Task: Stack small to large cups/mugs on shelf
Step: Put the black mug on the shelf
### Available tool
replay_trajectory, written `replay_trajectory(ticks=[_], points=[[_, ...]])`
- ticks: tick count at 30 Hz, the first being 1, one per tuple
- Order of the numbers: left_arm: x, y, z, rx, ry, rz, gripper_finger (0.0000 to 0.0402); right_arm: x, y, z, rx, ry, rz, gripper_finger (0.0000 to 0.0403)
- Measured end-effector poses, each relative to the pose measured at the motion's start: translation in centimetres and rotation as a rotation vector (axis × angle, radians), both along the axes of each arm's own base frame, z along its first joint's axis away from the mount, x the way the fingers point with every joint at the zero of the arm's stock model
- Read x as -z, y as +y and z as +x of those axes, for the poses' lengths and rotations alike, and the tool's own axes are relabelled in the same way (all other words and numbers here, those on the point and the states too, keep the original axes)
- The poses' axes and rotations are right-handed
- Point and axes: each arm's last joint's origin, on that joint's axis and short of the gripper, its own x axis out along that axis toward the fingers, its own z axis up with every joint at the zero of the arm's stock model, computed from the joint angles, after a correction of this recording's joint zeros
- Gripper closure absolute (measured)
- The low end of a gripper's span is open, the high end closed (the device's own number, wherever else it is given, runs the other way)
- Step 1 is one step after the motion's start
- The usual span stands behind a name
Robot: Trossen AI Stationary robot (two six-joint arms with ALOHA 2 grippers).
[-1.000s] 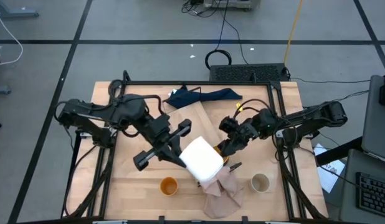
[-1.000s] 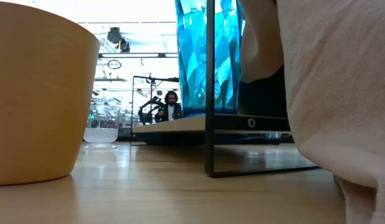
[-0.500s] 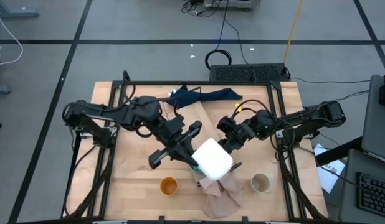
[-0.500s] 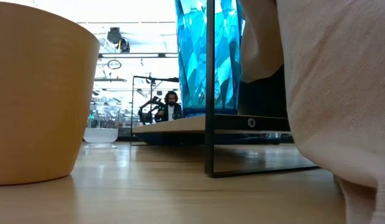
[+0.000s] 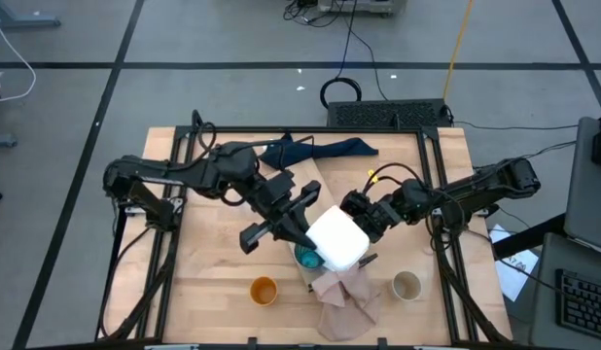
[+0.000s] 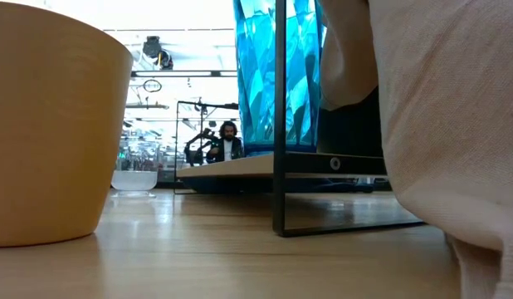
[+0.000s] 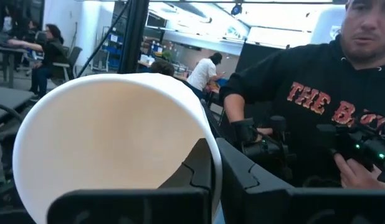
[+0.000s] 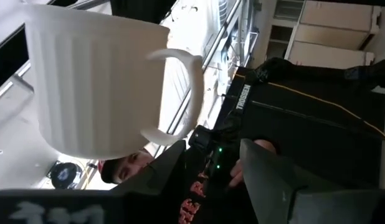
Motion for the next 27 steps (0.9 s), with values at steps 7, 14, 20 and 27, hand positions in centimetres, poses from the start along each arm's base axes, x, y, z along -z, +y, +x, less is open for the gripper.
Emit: replay_trajectory(ticks=[7, 14, 20, 27], points=[[0.3, 0.0, 0.4, 0.007, 0.011, -0.004, 0.0385, 0.0, 0.0, 0.0, 0.008, -0.004, -0.001, 0.0259], [1.7, -0.5, 2.2, 0.040, 0.048, -0.047, 0.0384, 0.0, 0.0, 0.0, 0.008, -0.001, 0.000, 0.0259], [1.7, 0.1, 2.3, 0.035, 0.036, -0.045, 0.0393, 0.0, 0.0, 0.0, 0.008, 0.001, 0.000, 0.0259], [1.7, 0.6, 2.4, 0.029, 0.042, -0.050, 0.0380, 0.0, 0.0, 0.0, 0.003, 0.002, 0.007, 0.0259]])
